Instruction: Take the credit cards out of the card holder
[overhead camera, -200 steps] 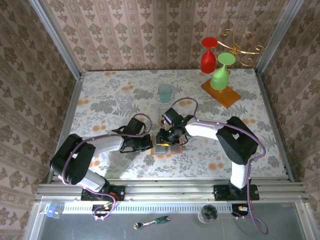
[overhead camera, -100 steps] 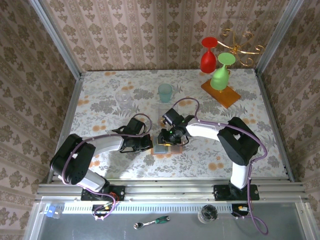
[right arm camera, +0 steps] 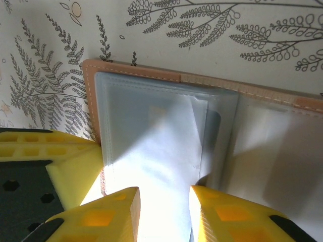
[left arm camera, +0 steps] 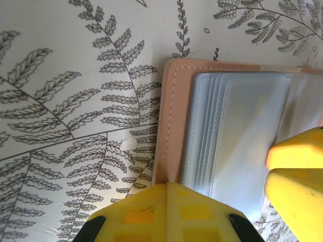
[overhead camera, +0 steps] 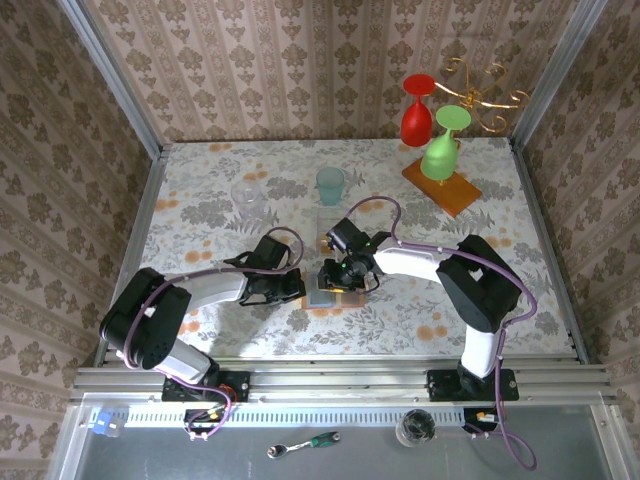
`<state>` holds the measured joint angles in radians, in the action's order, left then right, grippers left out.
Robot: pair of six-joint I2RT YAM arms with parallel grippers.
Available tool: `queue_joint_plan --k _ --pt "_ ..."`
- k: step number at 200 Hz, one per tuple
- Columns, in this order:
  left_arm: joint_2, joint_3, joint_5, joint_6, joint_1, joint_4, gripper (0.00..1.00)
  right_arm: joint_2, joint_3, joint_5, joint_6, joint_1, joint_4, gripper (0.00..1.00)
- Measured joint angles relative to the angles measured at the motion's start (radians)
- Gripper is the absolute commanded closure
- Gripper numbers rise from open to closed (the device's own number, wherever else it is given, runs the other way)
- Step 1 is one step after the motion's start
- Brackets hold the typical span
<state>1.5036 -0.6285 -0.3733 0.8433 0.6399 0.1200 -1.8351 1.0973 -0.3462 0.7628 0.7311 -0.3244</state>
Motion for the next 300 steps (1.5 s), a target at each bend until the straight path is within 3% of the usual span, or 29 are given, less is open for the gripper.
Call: queue_joint_plan --k 214,300 --pt "-0.016 -0.017 0.005 -0.011 -0.008 0.064 1.00 0.018 -0.046 0.024 0.000 -0.018 0.002 0.68" --pt "-0.058 -0.017 -0.076 0.056 -0.019 -0.049 0.80 0.028 -0.057 0.024 0.000 -0.020 0.007 0.69"
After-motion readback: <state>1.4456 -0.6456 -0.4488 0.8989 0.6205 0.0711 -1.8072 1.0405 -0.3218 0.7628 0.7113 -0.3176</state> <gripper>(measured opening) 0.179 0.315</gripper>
